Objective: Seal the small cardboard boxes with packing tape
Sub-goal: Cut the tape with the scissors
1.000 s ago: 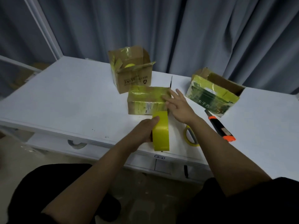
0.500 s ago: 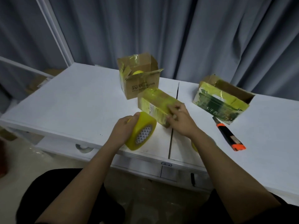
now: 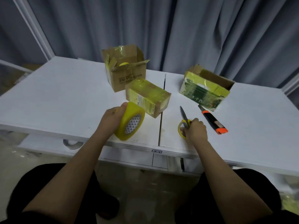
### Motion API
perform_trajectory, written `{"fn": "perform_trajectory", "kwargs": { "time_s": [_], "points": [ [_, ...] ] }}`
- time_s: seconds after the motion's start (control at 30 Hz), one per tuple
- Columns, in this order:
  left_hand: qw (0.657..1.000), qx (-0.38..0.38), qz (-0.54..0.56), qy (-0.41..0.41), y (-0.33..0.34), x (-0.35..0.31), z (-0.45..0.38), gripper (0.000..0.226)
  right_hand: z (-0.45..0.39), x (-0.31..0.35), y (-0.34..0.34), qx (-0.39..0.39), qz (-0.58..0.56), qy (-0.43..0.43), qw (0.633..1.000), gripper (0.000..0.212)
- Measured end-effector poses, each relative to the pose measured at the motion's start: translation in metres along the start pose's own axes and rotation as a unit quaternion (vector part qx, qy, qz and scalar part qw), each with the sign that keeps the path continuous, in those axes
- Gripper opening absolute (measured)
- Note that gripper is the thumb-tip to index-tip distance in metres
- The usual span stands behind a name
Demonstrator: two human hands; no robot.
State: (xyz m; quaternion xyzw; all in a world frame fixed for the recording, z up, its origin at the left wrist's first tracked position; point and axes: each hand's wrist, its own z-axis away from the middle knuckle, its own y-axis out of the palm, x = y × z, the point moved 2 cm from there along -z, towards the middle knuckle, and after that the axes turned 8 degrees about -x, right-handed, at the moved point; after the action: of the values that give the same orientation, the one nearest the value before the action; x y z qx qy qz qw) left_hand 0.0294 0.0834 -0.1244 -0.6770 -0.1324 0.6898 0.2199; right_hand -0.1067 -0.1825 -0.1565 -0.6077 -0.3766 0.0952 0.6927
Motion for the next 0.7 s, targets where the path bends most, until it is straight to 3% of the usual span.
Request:
{"fn": "perform_trajectory", "kwargs": {
  "time_s": [0.1,0.2,0.27,0.4,0.5,0.57,0.7],
  "points": [
    [1.0,-0.003,-0.007,0.009,0.0,-0.002,0.001,0.044,-0.008,-0.001,-0.001,0.028,0.012,0.035,0.999,0.044],
    [1.0,-0.003,-0.004,0.013,0.0,-0.005,0.002,0.043,-0.013,-0.005,-0.005,0.057,0.041,0.011,0.997,0.033],
    [1.0,0.005,0.001,0.016,0.0,-0.005,0.001,0.042,-0.012,-0.008,-0.011,0.051,0.027,0.01,0.998,0.036],
    [1.0,0.012,0.007,0.019,0.0,-0.003,0.002,0.043,0.001,-0.008,-0.025,-0.009,-0.045,-0.04,0.998,0.033],
    [1.0,0.01,0.016,0.016,0.0,-0.002,0.003,0.045,0.021,0.004,-0.038,-0.03,-0.171,-0.093,0.98,0.025],
    [1.0,0.009,0.019,0.018,-0.001,-0.003,0.004,0.047,0.035,0.016,-0.044,-0.001,-0.235,-0.107,0.966,0.027],
    [0.999,0.01,0.027,0.021,-0.003,0.0,0.006,0.048,0.052,0.035,-0.043,0.099,-0.232,-0.115,0.961,0.051]
  ]
}}
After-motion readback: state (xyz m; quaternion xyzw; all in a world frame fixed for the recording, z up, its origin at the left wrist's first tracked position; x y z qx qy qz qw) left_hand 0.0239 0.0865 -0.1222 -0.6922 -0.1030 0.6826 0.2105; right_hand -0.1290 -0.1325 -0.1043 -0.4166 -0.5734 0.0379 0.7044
